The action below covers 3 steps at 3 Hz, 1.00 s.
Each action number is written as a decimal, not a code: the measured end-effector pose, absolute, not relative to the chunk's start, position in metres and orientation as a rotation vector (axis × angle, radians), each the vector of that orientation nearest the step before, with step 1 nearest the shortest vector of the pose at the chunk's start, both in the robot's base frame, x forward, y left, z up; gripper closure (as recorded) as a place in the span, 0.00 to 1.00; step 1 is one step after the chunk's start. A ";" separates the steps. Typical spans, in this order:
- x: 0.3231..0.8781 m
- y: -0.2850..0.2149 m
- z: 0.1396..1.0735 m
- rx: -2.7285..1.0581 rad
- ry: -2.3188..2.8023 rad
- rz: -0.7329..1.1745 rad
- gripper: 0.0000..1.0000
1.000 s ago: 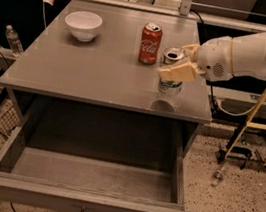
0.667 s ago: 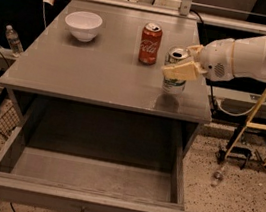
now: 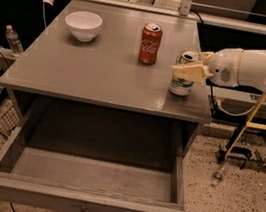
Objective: Pick 7up can from top drawer and place on counter
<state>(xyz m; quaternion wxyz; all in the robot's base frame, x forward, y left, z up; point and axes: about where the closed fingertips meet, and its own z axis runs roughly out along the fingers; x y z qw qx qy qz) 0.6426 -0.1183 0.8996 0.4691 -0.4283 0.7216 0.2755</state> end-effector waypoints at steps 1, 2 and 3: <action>0.642 -0.115 0.899 -1.056 1.767 0.679 0.52; 0.642 -0.111 0.898 -1.062 1.765 0.684 0.21; 0.642 -0.108 0.898 -1.066 1.764 0.689 0.00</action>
Offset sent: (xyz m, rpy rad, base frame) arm -0.0002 0.0030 -0.0003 -0.0006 0.0002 0.0059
